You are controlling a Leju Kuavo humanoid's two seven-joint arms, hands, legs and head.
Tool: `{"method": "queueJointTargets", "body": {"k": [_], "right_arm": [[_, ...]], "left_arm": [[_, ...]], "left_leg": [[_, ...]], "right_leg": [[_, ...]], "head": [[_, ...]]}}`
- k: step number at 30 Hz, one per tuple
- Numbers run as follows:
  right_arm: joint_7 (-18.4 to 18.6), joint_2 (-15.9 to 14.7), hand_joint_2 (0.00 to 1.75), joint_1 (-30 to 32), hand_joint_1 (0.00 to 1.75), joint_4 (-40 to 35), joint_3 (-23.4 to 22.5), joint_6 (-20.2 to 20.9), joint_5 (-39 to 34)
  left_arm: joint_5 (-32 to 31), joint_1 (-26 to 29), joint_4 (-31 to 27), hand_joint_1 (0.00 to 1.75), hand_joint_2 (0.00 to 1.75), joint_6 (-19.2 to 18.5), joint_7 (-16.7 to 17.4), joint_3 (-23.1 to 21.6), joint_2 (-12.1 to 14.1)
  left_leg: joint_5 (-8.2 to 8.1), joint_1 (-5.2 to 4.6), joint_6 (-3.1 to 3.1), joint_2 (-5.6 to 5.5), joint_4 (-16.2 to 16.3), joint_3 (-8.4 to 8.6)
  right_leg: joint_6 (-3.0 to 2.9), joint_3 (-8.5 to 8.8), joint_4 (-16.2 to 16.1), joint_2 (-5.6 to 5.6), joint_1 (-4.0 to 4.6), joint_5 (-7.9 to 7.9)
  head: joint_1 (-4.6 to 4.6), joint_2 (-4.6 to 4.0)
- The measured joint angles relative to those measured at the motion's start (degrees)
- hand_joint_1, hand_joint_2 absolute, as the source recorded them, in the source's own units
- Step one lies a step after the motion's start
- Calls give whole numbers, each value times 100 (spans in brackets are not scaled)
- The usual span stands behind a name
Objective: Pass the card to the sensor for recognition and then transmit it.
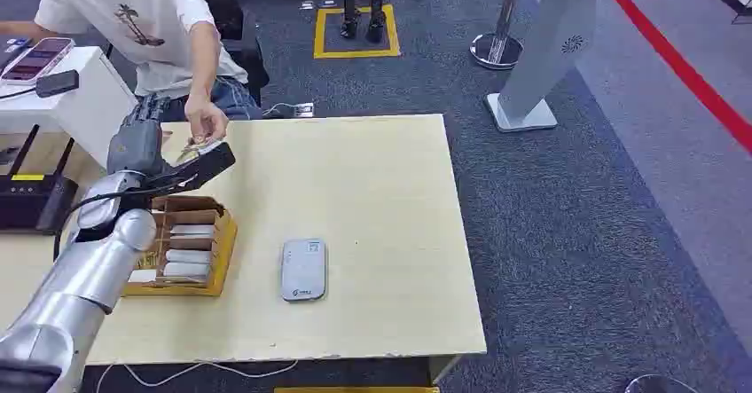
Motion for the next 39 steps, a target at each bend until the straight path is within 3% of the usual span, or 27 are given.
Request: {"method": "queueJointTargets", "body": {"k": [6, 7, 39], "right_arm": [[0, 0, 0, 0, 0, 0, 0, 9, 15], [0, 0, 0, -1, 0, 0, 0, 9, 13], [-17, 9, 0, -2, 0, 0, -57, 76, 197]], "left_arm": [[-2, -1, -22, 2, 175, -2, 0, 0, 0], [-2, -2, -22, 175, 175, -2, 0, 0, 0], [61, 114, -328, 175, 175, 125, -7, 0, 79]], "left_leg": [[0, 0, 0, 0, 0, 0], [0, 0, 0, 0, 0, 0], [0, 0, 0, 0, 0, 0]], "right_leg": [[0, 0, 0, 0, 0, 0], [0, 0, 1, 0, 0, 0], [0, 0, 2, -1, 0, 0]], "head": [[0, 0], [2, 0], [0, 0]]}}
